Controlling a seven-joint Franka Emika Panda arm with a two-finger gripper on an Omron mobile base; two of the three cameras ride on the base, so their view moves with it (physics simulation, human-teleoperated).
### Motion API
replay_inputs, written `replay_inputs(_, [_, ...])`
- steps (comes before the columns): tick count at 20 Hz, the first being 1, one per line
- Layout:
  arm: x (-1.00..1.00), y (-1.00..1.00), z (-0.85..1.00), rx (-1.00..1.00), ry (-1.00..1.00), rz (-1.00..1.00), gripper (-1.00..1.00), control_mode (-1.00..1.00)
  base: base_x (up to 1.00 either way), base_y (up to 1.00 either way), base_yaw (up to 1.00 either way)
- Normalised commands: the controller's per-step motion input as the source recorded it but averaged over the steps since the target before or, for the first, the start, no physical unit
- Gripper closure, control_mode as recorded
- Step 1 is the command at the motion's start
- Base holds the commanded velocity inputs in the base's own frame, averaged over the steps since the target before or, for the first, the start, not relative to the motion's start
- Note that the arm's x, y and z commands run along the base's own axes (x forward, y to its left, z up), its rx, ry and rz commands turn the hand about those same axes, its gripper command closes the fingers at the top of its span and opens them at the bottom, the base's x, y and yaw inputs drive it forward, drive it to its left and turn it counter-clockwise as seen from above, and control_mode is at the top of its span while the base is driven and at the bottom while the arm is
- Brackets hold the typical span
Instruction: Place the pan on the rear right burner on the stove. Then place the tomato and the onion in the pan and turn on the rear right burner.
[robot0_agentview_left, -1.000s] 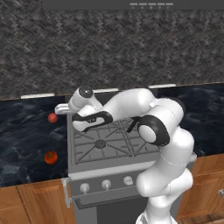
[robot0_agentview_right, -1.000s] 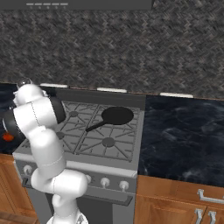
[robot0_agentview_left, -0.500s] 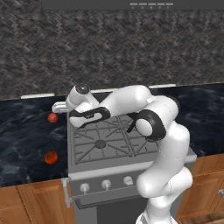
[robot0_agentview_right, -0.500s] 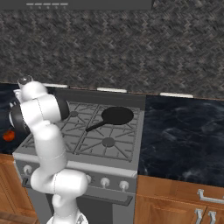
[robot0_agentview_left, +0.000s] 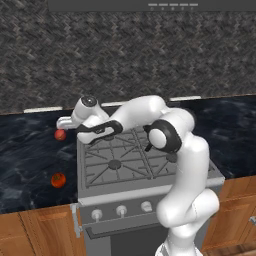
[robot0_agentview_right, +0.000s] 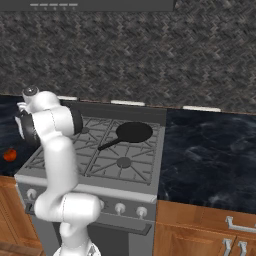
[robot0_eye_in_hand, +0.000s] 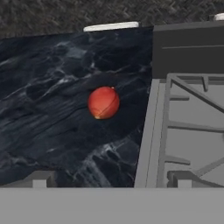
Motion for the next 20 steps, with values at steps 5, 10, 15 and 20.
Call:
replay_inputs(5, [0.07,0.18,-0.24,-0.06,-0.02,0.00,-1.00,-1.00,0.00,0.00,0.00])
replay_inputs(10, [0.03,0.13,-0.15,0.00,0.00,0.00,-1.00,-1.00,0.00,0.00,0.00])
replay_inputs(15, [0.12,0.09,-0.11,0.00,0.00,0.00,-1.00,-1.00,0.00,0.00,0.00])
replay_inputs(20, [0.18,0.01,-0.09,0.00,-0.03,0.00,-1.00,-1.00,0.00,0.00,0.00])
